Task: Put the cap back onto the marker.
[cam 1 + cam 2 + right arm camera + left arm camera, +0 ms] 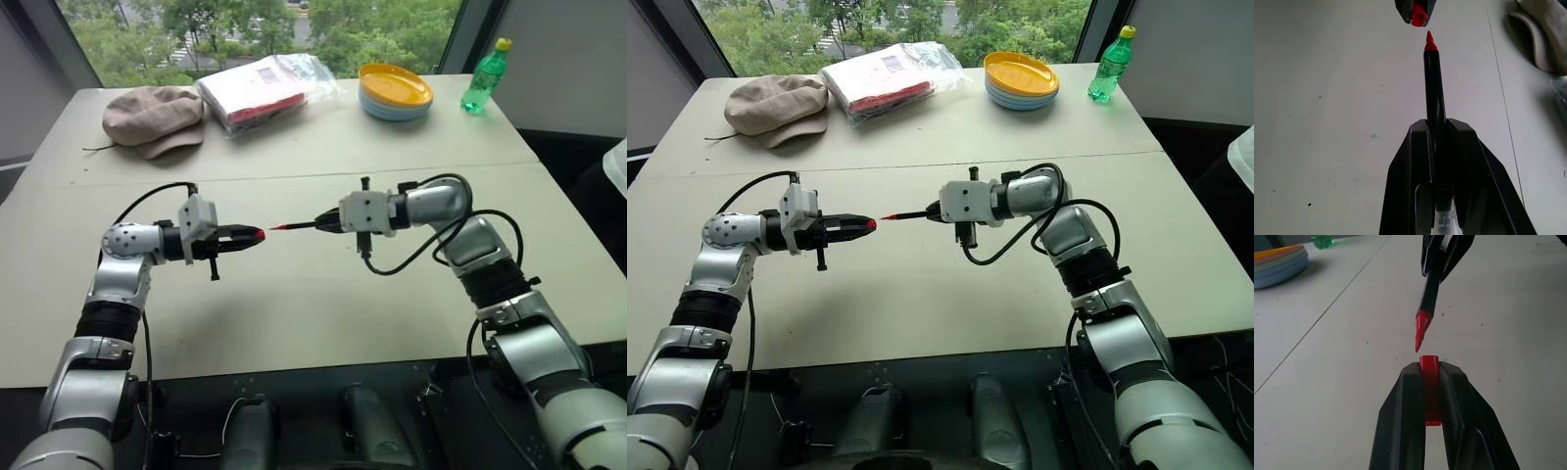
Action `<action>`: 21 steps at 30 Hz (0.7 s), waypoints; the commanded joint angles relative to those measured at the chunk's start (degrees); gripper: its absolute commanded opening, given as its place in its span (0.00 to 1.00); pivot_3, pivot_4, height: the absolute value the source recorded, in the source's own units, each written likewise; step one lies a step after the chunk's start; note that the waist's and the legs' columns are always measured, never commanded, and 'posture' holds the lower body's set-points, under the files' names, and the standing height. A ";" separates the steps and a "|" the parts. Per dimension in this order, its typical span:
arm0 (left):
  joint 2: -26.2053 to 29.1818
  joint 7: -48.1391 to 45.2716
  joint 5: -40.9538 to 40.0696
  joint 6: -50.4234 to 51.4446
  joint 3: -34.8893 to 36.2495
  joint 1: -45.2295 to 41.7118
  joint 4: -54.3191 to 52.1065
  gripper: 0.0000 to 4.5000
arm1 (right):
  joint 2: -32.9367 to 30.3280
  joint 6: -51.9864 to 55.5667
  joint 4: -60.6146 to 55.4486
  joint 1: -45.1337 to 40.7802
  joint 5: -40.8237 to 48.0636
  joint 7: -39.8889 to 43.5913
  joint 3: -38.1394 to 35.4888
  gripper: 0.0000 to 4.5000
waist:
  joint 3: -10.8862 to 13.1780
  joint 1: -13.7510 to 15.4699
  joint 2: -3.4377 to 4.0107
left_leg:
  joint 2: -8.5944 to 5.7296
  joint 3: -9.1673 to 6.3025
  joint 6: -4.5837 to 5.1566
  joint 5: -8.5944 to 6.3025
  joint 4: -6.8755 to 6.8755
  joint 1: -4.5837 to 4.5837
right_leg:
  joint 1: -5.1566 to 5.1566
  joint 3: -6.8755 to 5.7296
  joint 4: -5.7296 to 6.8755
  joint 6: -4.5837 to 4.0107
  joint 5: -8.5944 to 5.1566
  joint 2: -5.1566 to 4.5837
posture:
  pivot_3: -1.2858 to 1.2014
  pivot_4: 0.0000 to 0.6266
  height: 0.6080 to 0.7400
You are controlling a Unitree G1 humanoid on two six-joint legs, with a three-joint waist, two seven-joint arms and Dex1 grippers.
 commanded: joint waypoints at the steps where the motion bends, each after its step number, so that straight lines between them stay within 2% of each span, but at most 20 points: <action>1: 0.47 0.39 -0.05 -0.84 0.90 -0.80 -0.66 0.00 | -0.27 -0.12 -2.69 -0.16 1.21 0.36 -0.15 0.01 | 0.00 0.01 0.00 | 0.00 0.00 0.00 0.00 0.00 0.00 | 0.00 0.00 0.00 0.00 0.00 0.00 | 0.52 0.24 1.00; 21: -0.35 0.32 0.68 -1.62 0.08 -0.60 -0.71 0.00 | -0.03 1.33 -4.95 0.37 1.80 0.73 0.01 0.01 | 0.00 0.01 0.00 | 0.00 0.00 0.00 0.00 0.00 0.00 | 0.00 0.00 0.00 0.00 0.00 0.00 | 0.52 0.24 1.00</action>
